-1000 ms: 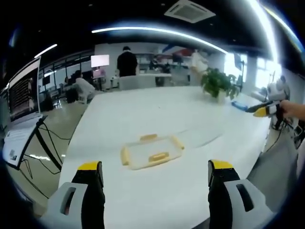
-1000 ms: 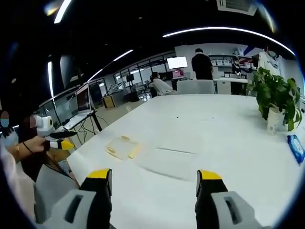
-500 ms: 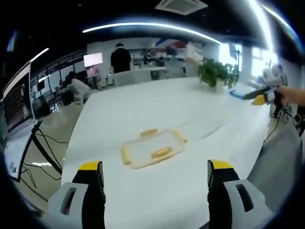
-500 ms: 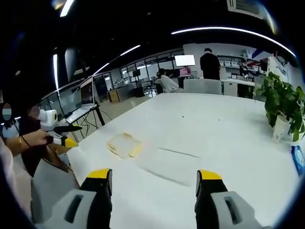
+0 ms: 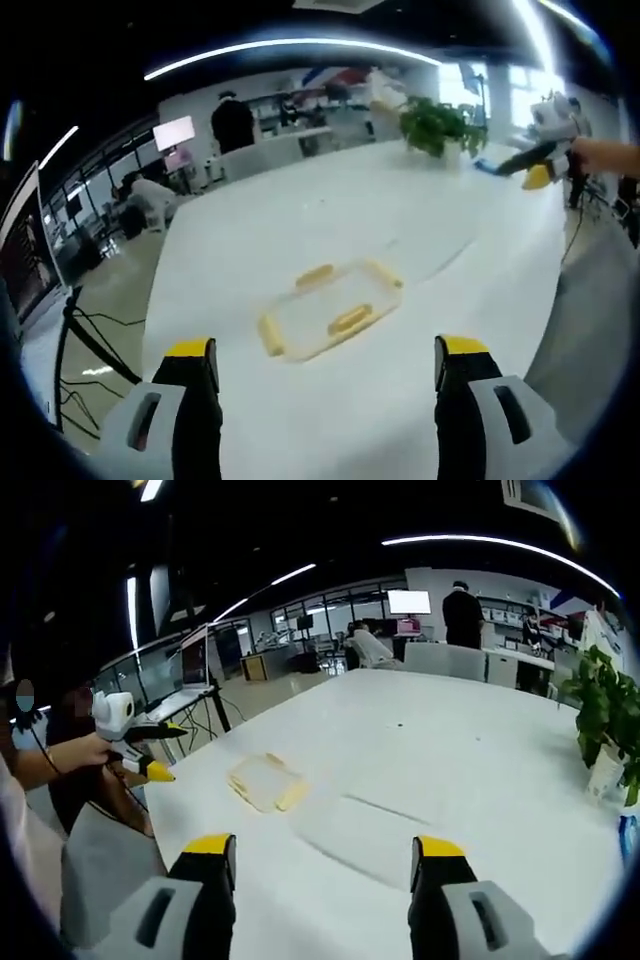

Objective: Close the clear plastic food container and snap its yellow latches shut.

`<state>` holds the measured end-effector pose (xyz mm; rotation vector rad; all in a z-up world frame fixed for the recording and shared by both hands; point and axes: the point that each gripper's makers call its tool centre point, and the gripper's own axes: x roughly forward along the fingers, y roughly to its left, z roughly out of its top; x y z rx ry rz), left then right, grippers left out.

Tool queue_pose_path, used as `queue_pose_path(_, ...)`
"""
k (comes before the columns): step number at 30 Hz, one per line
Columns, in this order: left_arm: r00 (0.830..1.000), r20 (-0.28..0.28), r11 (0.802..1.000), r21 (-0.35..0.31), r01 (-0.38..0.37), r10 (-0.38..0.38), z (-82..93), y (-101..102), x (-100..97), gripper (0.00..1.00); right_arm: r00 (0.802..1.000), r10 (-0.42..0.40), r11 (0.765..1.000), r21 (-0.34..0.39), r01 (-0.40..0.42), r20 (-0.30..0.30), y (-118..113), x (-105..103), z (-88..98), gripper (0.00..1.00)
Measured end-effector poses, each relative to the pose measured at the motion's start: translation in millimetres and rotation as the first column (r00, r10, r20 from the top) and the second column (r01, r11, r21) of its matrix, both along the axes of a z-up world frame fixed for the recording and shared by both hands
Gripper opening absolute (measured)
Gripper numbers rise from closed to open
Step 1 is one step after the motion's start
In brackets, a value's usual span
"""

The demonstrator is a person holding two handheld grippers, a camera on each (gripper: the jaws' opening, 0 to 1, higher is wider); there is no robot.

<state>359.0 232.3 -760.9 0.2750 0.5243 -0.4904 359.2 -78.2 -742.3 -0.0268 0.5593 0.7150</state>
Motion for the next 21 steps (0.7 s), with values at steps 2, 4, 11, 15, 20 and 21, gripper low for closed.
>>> queue_pose_path(2,1.000,-0.001,1.000,-0.018,0.007,-0.007,1.1,-2,2.0,0.88,1.000,0.009,1.000,0.001,-0.009,-0.006,2,3,-0.3,0.70)
queue_pose_path(4,1.000,-0.008,1.000,-0.020,0.014,-0.014,1.1,-3,4.5,0.88,1.000,0.018,1.000,0.000,-0.018,-0.005,4,5,0.2,0.70)
queue_pose_path(11,0.999,-0.027,0.998,-0.060,0.034,-0.036,0.8,-2,16.1,0.88,0.997,0.071,0.997,-0.014,-0.071,-0.004,14,10,1.8,0.70)
queue_pose_path(15,0.999,-0.023,0.998,-0.050,0.045,-0.046,3.0,-1,22.2,0.87,0.996,0.091,0.996,-0.016,-0.092,-0.007,20,13,0.0,0.70)
queue_pose_path(20,0.998,-0.024,0.998,-0.028,0.059,-0.059,1.7,-1,28.2,0.87,0.994,0.109,0.994,-0.014,-0.109,-0.008,26,18,-0.7,0.70)
queue_pose_path(21,0.998,-0.027,0.998,-0.024,0.062,-0.062,0.2,-1,29.1,0.87,0.994,0.113,0.993,-0.011,-0.113,-0.009,28,19,-0.9,0.70)
